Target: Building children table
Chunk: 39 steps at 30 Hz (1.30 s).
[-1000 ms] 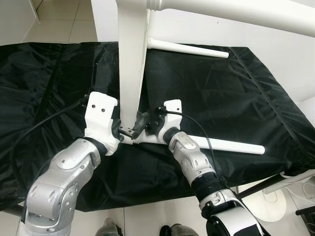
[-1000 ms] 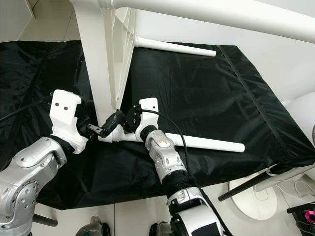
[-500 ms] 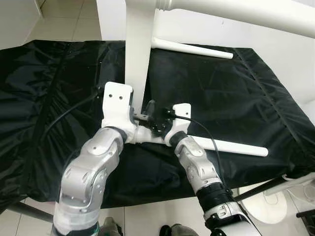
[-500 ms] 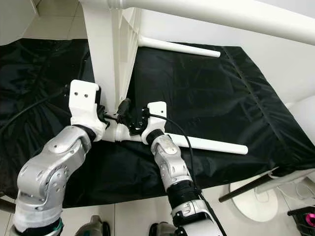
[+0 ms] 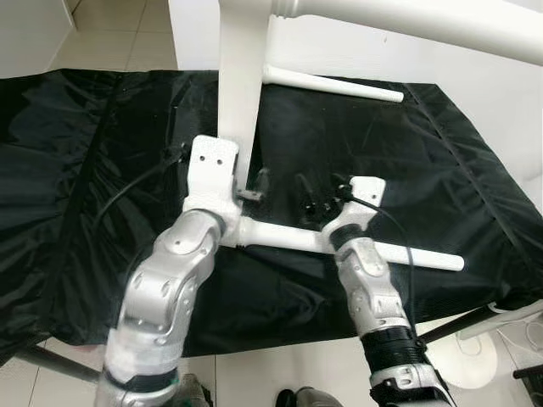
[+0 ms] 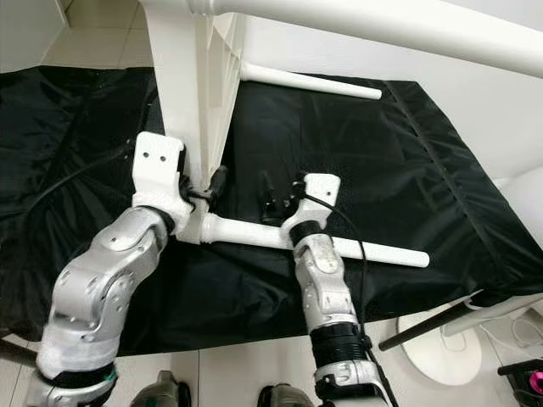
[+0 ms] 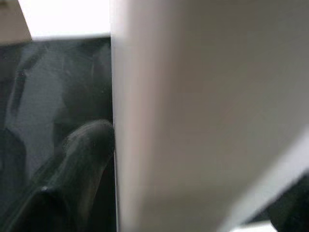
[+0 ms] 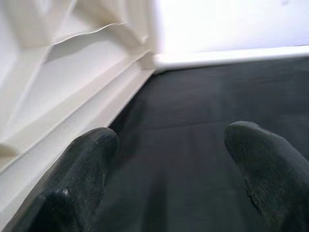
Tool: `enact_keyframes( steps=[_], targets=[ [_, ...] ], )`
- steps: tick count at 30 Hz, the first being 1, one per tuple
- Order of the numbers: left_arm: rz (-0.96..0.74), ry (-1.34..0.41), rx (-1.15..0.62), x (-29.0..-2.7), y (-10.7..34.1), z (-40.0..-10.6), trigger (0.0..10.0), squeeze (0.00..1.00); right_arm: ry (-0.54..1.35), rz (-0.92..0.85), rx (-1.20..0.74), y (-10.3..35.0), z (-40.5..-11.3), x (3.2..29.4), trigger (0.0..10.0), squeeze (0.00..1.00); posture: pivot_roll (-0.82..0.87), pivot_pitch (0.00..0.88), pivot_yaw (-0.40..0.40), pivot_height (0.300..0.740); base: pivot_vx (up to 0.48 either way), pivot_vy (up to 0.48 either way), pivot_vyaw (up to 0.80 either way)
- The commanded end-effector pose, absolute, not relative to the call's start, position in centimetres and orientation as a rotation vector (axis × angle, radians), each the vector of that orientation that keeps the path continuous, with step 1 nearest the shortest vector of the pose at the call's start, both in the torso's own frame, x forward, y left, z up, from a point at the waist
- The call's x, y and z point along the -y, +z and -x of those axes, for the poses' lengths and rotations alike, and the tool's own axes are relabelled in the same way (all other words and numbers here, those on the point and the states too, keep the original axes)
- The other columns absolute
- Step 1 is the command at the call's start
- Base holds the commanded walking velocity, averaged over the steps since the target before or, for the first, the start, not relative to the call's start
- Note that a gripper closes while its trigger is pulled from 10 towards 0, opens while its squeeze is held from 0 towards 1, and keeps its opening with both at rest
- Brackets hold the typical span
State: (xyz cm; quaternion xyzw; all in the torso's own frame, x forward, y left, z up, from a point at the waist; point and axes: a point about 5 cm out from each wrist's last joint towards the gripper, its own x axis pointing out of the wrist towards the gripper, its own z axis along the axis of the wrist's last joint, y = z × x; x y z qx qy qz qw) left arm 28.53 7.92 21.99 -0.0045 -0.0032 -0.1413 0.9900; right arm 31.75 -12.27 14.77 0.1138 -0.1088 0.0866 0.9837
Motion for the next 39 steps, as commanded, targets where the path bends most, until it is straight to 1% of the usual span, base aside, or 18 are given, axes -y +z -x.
enact_keyframes(
  steps=[1, 3, 6, 9, 11, 12, 16, 17, 18, 19, 20, 21, 22, 23, 24, 31, 33, 39],
  targets=[
    [0.007, -0.241, 0.01, -7.8, 22.0, -28.9, 10.0, 0.0, 0.141, -0.224, 0.217, 14.6, -31.5, 12.9, 10.0, 0.0, 0.03, 0.043, -0.049, 0.74, 0.0, 0.0, 0.0],
    [0.007, -0.241, 0.01, -7.8, 22.0, -28.9, 10.0, 0.0, 0.141, -0.224, 0.217, 14.6, -31.5, 12.9, 10.0, 0.0, 0.03, 0.043, -0.049, 0.74, 0.0, 0.0, 0.0],
    [0.005, -0.185, 0.034, -7.5, 22.3, -30.1, 10.0, 0.0, 0.104, -0.217, 0.226, 14.7, -31.4, 13.7, 10.0, 0.0, 0.01, 0.037, -0.043, 0.74, 0.0, 0.0, 0.0],
    [-0.001, -0.159, 0.04, -7.6, 22.4, -30.5, 10.0, 0.0, 0.094, -0.214, 0.231, 14.9, -31.4, 13.9, 10.0, 0.0, 0.01, 0.037, -0.043, 0.74, 0.0, 0.0, 0.0],
    [-0.005, -0.094, 0.055, -7.9, 22.5, -31.3, 10.0, 0.0, 0.077, -0.214, 0.239, 15.0, -31.4, 14.3, 10.0, 0.0, 0.01, 0.037, -0.038, 0.74, 0.0, 0.0, 0.0],
    [-0.005, -0.094, 0.055, -7.9, 22.5, -31.3, 10.0, 0.0, 0.077, -0.214, 0.239, 15.0, -31.4, 14.3, 10.0, 0.0, 0.01, 0.037, -0.038, 0.74, 0.0, 0.0, 0.0],
    [0.045, -0.051, 0.082, -8.3, 22.7, -31.8, 10.0, 0.0, 0.058, -0.208, 0.241, 15.1, -31.3, 14.5, 10.0, 0.0, -0.01, 0.037, -0.03, 0.74, 0.0, 0.0, 0.0],
    [0.049, -0.041, 0.086, -8.4, 22.7, -31.9, 9.6, 0.0, 0.053, -0.207, 0.241, 15.1, -31.3, 14.5, 10.0, 0.0, -0.01, 0.037, -0.03, 0.74, 0.0, 0.0, 0.0],
    [0.046, -0.034, 0.09, -8.4, 22.7, -32.1, 8.5, 0.0, 0.049, -0.209, 0.241, 15.1, -31.3, 14.6, 10.0, 0.0, -0.01, 0.038, -0.026, 0.74, 0.0, 0.0, 0.0],
    [0.046, -0.034, 0.09, -8.4, 22.7, -32.1, 8.5, 0.0, 0.049, -0.209, 0.241, 15.1, -31.3, 14.6, 10.0, 0.0, -0.01, 0.038, -0.026, 0.74, 0.0, 0.0, 0.0],
    [0.033, -0.026, 0.093, -8.4, 22.6, -32.2, 3.6, 0.0, 0.042, -0.211, 0.241, 15.1, -31.2, 14.6, 10.0, 0.0, -0.01, 0.038, -0.022, 0.74, 0.0, 0.0, 0.0],
    [0.033, -0.026, 0.093, -8.4, 22.6, -32.2, 3.6, 0.0, 0.042, -0.211, 0.241, 15.1, -31.2, 14.6, 10.0, 0.0, -0.01, 0.038, -0.022, 0.74, 0.0, 0.0, 0.0],
    [0.025, -0.013, 0.095, -8.6, 22.5, -32.3, 0.4, 0.0, 0.034, -0.214, 0.242, 15.1, -31.2, 14.6, 10.0, 0.0, -0.02, 0.039, -0.017, 0.74, 0.0, 0.0, 0.0],
    [0.025, -0.013, 0.095, -8.6, 22.5, -32.3, 0.4, 0.0, 0.034, -0.214, 0.242, 15.1, -31.2, 14.6, 10.0, 0.0, -0.02, 0.039, -0.017, 0.74, 0.0, 0.0, 0.0],
    [0.018, 0.0, 0.098, -8.8, 22.5, -32.5, 0.0, 0.0, 0.028, -0.216, 0.242, 15.1, -31.1, 14.7, 10.0, 0.0, -0.02, 0.039, -0.017, 0.74, 0.0, 0.0, 0.0],
    [-0.005, 0.033, 0.099, -9.4, 22.4, -32.7, 0.0, 0.0, 0.019, -0.216, 0.242, 15.1, -31.0, 14.8, 10.0, 0.0, -0.02, 0.04, -0.012, 0.74, 0.0, 0.0, 0.0],
    [-0.03, 0.056, 0.104, -10.0, 22.3, -32.7, 0.0, 0.0, 0.01, -0.215, 0.239, 15.0, -30.9, 14.9, 10.0, 0.0, -0.01, 0.043, -0.008, 0.74, 0.0, 0.0, 0.0],
    [-0.054, 0.078, 0.125, -10.6, 22.5, -32.5, 0.0, 0.0, 0.003, -0.215, 0.236, 14.9, -31.0, 15.0, 10.0, 0.0, -0.01, 0.042, -0.008, 0.74, 0.0, 0.0, 0.0]
  ],
)
